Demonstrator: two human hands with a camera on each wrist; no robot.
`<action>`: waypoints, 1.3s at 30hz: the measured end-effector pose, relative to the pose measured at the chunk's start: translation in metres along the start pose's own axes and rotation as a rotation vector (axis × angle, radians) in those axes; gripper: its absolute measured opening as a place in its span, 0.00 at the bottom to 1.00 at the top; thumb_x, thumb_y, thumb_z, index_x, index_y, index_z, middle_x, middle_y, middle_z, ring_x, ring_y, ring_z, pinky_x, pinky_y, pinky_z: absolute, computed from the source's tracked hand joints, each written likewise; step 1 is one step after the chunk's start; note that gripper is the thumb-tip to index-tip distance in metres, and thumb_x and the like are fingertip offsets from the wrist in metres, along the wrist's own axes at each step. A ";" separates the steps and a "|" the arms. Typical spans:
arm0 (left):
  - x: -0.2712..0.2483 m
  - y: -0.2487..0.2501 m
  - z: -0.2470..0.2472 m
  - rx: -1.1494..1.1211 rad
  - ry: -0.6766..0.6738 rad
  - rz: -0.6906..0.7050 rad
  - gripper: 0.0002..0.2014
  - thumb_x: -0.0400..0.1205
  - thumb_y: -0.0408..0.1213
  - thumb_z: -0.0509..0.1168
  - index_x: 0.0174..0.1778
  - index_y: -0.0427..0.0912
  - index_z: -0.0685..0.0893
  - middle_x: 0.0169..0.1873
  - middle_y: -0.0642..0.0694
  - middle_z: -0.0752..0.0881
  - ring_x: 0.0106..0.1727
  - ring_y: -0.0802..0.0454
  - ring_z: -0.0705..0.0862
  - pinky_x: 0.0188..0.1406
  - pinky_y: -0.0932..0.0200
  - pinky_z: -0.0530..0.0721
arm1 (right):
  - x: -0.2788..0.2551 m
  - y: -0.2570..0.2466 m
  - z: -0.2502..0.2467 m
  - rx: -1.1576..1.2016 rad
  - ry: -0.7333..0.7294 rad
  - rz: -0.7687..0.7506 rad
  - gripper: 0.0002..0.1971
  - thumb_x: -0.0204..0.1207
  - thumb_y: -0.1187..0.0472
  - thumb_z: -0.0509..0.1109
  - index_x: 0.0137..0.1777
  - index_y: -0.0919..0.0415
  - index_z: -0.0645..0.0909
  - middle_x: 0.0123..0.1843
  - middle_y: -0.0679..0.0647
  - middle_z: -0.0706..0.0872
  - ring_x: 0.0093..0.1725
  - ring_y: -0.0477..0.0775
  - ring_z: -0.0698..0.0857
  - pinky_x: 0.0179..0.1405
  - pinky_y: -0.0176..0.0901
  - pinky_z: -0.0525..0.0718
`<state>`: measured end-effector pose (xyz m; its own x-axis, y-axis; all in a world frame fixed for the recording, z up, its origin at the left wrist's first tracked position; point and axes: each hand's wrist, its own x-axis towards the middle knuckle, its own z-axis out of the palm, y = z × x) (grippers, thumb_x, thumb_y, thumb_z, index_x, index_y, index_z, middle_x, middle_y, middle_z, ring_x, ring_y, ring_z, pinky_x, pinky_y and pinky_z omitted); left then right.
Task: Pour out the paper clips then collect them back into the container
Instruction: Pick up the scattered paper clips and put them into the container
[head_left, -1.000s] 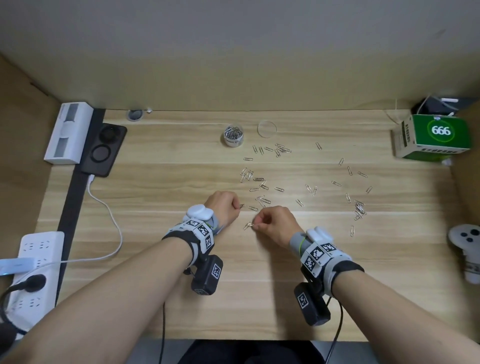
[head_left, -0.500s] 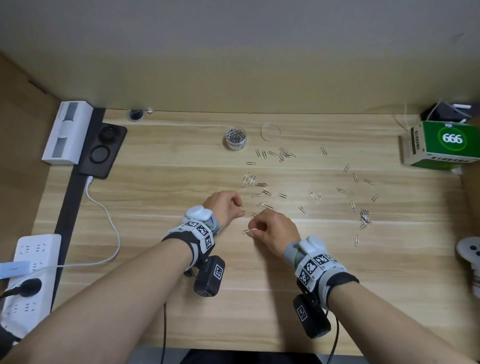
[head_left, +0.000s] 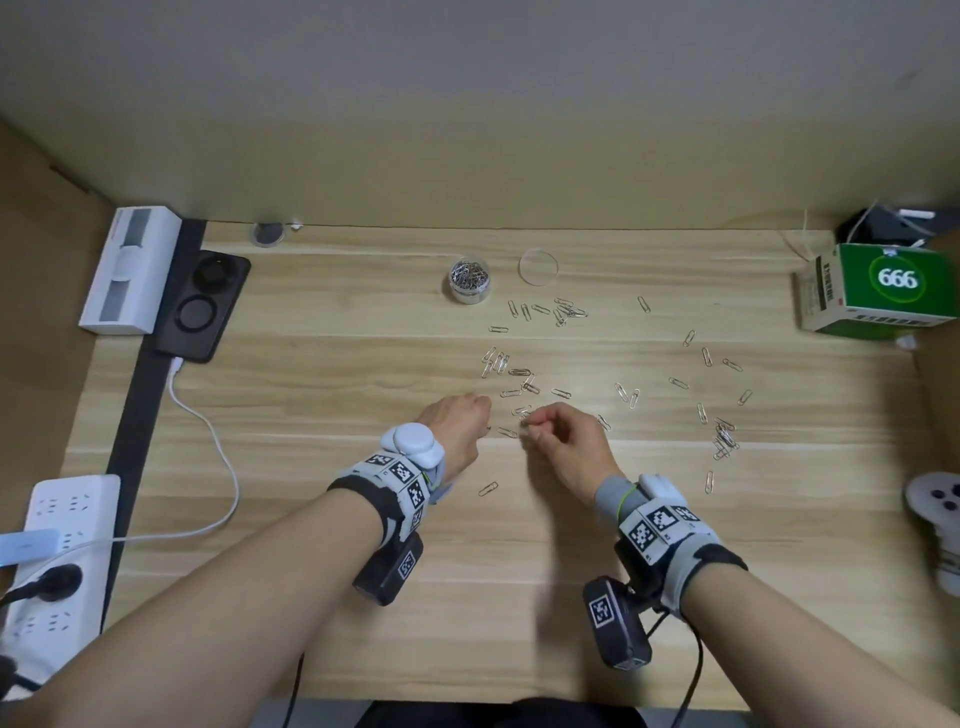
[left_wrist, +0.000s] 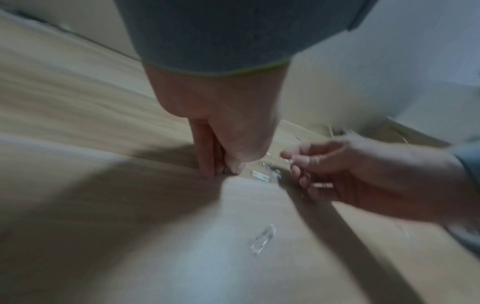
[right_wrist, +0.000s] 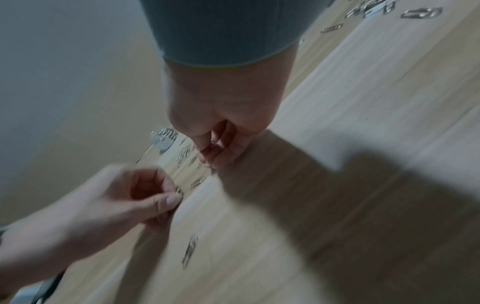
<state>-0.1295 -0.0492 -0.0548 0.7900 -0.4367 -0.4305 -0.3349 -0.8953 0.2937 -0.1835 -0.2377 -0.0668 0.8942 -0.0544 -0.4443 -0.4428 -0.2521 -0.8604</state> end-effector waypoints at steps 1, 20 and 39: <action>0.001 -0.002 0.000 -0.039 -0.019 -0.012 0.05 0.78 0.30 0.63 0.45 0.45 0.78 0.46 0.46 0.83 0.48 0.40 0.82 0.45 0.45 0.83 | 0.002 -0.002 -0.003 0.066 -0.010 0.019 0.08 0.80 0.73 0.67 0.49 0.60 0.84 0.35 0.55 0.85 0.36 0.48 0.85 0.48 0.45 0.85; -0.010 -0.016 -0.036 -1.236 -0.008 -0.699 0.10 0.75 0.29 0.58 0.27 0.34 0.76 0.24 0.38 0.75 0.16 0.48 0.70 0.14 0.65 0.70 | 0.012 -0.018 0.002 -0.905 0.048 -0.129 0.11 0.81 0.46 0.65 0.51 0.51 0.80 0.48 0.55 0.90 0.51 0.65 0.87 0.41 0.48 0.76; -0.015 0.031 -0.005 -0.095 -0.272 -0.153 0.11 0.78 0.44 0.68 0.36 0.41 0.86 0.40 0.42 0.90 0.44 0.39 0.87 0.43 0.53 0.85 | 0.010 -0.032 -0.045 0.257 0.056 0.322 0.13 0.71 0.72 0.63 0.28 0.59 0.69 0.20 0.51 0.73 0.23 0.50 0.64 0.17 0.31 0.57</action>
<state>-0.1491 -0.0695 -0.0347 0.6571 -0.3166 -0.6841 -0.1634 -0.9458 0.2807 -0.1573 -0.2736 -0.0326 0.7066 -0.1453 -0.6926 -0.6959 0.0353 -0.7173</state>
